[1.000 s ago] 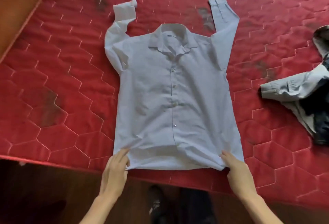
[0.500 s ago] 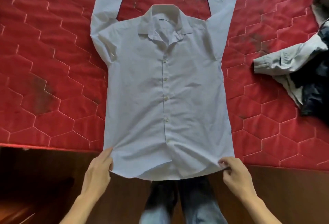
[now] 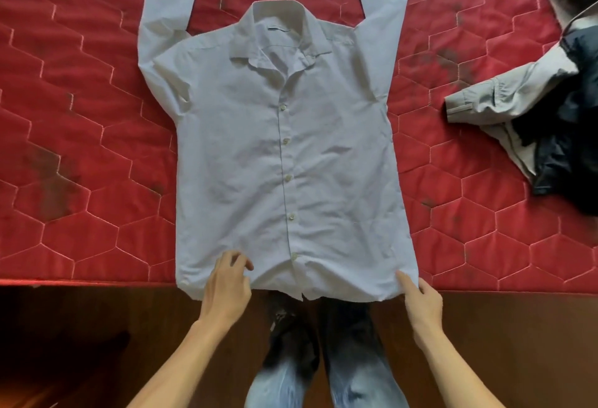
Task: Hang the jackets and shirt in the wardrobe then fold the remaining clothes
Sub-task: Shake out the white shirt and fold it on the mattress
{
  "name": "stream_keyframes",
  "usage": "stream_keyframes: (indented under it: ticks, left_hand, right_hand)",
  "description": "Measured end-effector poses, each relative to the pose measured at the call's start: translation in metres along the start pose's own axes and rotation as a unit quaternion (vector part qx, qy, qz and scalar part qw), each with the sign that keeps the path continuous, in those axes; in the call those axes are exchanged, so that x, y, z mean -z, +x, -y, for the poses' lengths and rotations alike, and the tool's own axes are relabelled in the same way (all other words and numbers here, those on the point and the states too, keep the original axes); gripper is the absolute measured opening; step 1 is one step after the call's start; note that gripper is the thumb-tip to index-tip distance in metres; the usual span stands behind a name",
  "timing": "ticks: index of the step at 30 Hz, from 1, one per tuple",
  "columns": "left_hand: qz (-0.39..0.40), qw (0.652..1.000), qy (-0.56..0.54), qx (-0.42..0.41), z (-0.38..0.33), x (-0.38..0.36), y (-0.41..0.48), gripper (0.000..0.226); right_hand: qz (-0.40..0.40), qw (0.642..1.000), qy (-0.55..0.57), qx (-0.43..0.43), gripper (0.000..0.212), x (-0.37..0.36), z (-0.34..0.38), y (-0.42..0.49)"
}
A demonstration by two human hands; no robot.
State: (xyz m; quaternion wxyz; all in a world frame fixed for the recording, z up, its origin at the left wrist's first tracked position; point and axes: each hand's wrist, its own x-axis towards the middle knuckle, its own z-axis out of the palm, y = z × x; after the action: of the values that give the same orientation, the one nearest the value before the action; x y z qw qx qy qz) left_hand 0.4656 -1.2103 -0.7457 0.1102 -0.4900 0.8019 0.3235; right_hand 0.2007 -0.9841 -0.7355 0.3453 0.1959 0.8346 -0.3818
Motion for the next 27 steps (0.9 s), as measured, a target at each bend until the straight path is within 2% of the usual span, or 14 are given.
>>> stream_keyframes:
  ticks: [2,3,7,9,13,15,18,23,25,27]
  left_hand:
    - [0.000,1.000,-0.010,0.019,-0.011,-0.004,0.006,0.019]
    - [0.001,0.999,-0.008,0.031,-0.013,-0.006,0.008,0.018]
    - [0.003,0.999,0.023,0.043,-0.014,-0.010,0.011,0.014]
    - [0.009,0.998,0.036,0.042,-0.014,-0.011,0.012,0.012]
    - [0.009,0.997,0.052,0.065,-0.021,-0.011,0.015,0.012]
    - [0.005,0.996,0.047,0.071,-0.028,-0.011,0.017,0.013]
    - [0.011,0.998,0.031,0.058,-0.041,-0.012,0.022,0.014]
    - [0.030,0.998,0.019,0.042,-0.079,-0.007,0.035,0.022]
    - [0.031,0.999,0.016,0.029,-0.099,-0.001,0.047,0.026]
    - [0.027,0.999,0.014,0.009,-0.120,0.009,0.066,0.030]
  right_hand:
    - [0.009,0.984,0.155,-0.090,0.014,0.006,-0.002,-0.003]
    - [0.003,0.973,0.188,-0.132,0.013,0.011,-0.007,-0.002]
    - [-0.098,0.961,0.100,-0.238,0.019,0.038,-0.033,0.002]
    - [-0.085,0.960,0.093,-0.250,0.023,0.048,-0.040,0.004]
    - [0.070,0.960,0.160,-0.220,0.032,0.039,-0.031,0.006]
    - [0.099,0.967,0.135,-0.192,0.032,0.026,-0.023,0.011]
    - [0.064,0.980,0.062,-0.177,0.024,0.008,-0.012,0.018]
    - [0.005,0.976,-0.078,-0.202,0.020,0.012,-0.016,0.026]
    - [-0.037,0.975,-0.150,-0.158,0.014,0.018,-0.007,0.031]
    - [-0.048,0.983,-0.155,-0.087,0.016,0.020,0.026,0.037]
